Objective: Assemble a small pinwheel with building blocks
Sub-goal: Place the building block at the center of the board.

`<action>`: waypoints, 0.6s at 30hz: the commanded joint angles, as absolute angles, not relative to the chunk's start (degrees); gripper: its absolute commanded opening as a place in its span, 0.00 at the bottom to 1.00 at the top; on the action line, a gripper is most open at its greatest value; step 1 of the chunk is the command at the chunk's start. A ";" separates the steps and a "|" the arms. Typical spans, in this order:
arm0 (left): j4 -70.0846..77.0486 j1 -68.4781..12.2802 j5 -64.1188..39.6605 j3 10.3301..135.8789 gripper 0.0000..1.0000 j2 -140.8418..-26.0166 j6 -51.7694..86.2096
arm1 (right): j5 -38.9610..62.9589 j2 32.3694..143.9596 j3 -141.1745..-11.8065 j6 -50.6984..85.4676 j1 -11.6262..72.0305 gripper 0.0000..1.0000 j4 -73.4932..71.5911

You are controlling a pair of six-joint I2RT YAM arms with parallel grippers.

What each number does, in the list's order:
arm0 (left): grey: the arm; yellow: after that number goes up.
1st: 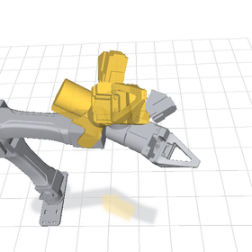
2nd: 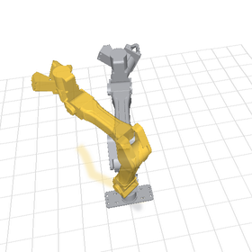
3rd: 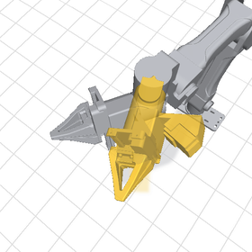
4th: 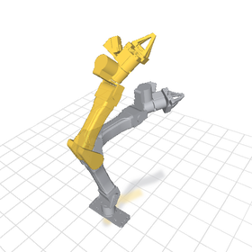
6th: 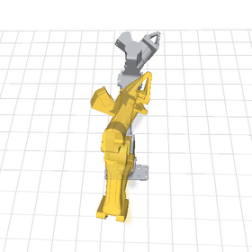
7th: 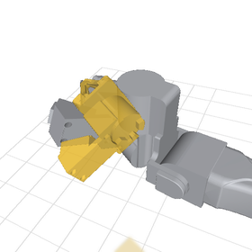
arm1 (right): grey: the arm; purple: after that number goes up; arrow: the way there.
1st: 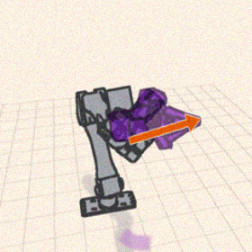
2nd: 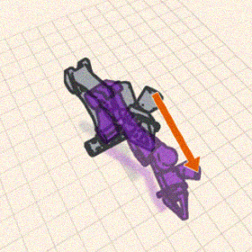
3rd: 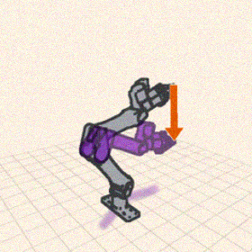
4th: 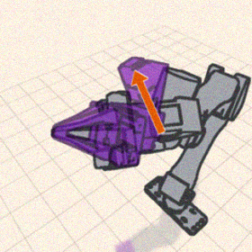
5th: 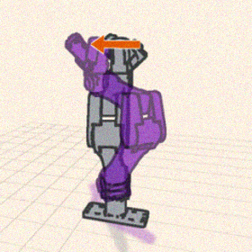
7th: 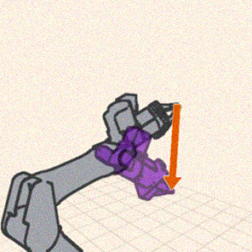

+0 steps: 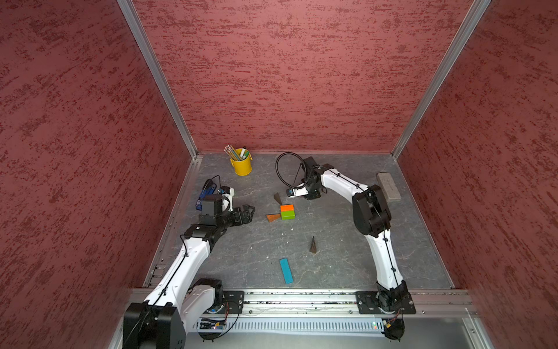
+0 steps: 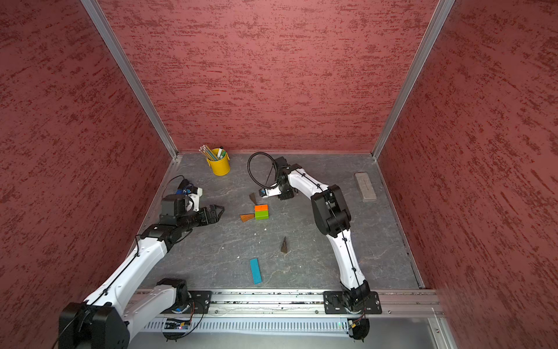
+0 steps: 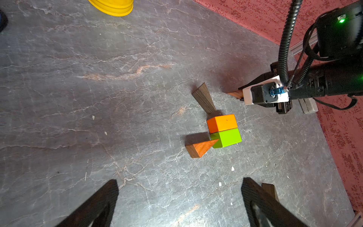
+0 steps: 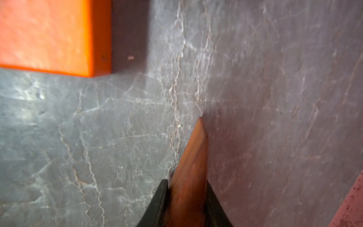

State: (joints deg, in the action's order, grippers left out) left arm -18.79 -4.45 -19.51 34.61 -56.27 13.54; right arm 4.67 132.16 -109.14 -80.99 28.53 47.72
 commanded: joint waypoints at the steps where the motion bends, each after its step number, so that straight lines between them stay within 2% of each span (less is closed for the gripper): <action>1: -17.59 -4.00 -20.48 34.59 1.00 -56.33 13.93 | 7.60 132.69 -110.11 -99.63 29.35 0.29 48.93; 18: -17.75 -3.96 -20.83 34.62 1.00 -55.88 13.80 | 7.31 133.07 -109.38 -100.11 30.84 0.31 49.12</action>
State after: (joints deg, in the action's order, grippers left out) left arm -18.81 -4.45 -19.68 34.61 -56.25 13.69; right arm 4.62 132.18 -109.14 -81.21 30.48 48.34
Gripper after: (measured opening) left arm 0.996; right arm 0.307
